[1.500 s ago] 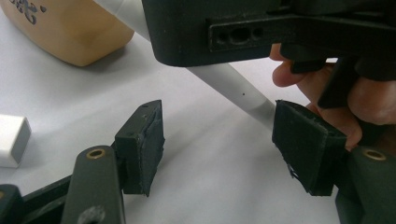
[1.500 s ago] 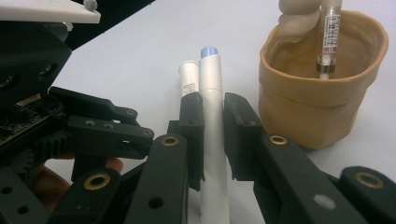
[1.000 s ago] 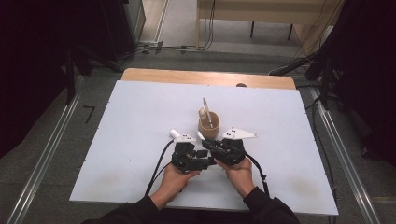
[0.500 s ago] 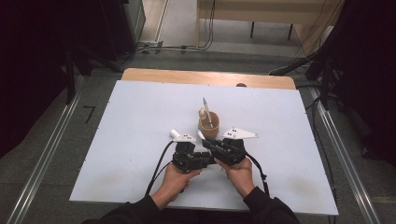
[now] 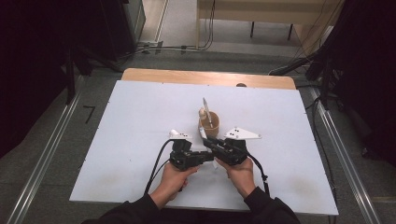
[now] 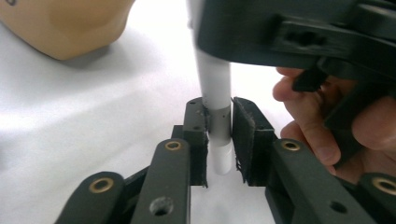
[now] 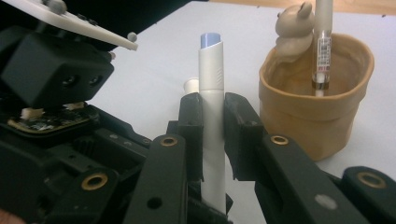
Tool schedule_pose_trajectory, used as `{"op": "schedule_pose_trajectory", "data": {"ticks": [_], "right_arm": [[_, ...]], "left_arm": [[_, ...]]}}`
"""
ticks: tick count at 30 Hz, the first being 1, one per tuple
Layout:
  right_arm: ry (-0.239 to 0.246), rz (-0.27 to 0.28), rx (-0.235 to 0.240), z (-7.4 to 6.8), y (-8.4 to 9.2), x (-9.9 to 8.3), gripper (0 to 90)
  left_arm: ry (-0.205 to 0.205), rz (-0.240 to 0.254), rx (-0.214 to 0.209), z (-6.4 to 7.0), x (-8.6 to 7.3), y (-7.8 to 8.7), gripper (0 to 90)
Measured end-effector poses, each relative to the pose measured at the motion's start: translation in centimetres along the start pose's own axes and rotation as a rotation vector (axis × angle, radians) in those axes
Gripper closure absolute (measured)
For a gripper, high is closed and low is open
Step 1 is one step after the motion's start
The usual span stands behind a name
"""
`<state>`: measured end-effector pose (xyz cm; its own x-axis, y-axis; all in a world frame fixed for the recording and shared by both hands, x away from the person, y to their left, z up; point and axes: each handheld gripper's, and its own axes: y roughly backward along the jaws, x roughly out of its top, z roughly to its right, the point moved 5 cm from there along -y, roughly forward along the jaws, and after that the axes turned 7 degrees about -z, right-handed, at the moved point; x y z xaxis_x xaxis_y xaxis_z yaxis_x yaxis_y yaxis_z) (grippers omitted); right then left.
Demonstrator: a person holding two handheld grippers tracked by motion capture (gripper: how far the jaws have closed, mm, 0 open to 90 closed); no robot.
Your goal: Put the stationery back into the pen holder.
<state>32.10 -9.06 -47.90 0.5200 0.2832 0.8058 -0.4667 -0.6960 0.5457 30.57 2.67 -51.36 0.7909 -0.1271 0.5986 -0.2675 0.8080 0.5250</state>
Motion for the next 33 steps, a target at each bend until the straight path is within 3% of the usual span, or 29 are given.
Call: {"op": "schedule_pose_trajectory", "data": {"ticks": [7, 20, 23, 33], "right_arm": [[0.004, 0.005, 0.008, 0.0, 0.2, 0.1, 74.2], [-0.003, -0.018, 0.022, 0.5, 1.0, 0.0, 58.4], [-0.021, -0.028, 0.035, 0.7, 1.4, -0.1, 55.4], [-0.020, -0.068, -0.003, 2.0, 2.3, -1.1, 49.2]], "left_arm": [[-0.002, 0.011, 0.001, 0.0, 0.1, 0.2, 78.6], [-0.011, 0.052, 0.031, -0.3, 0.5, 1.1, 78.6], [-0.016, 0.065, 0.044, -0.4, 0.6, 1.5, 78.6], [-0.060, 0.110, 0.108, -0.7, 1.1, 2.6, 78.6]]}}
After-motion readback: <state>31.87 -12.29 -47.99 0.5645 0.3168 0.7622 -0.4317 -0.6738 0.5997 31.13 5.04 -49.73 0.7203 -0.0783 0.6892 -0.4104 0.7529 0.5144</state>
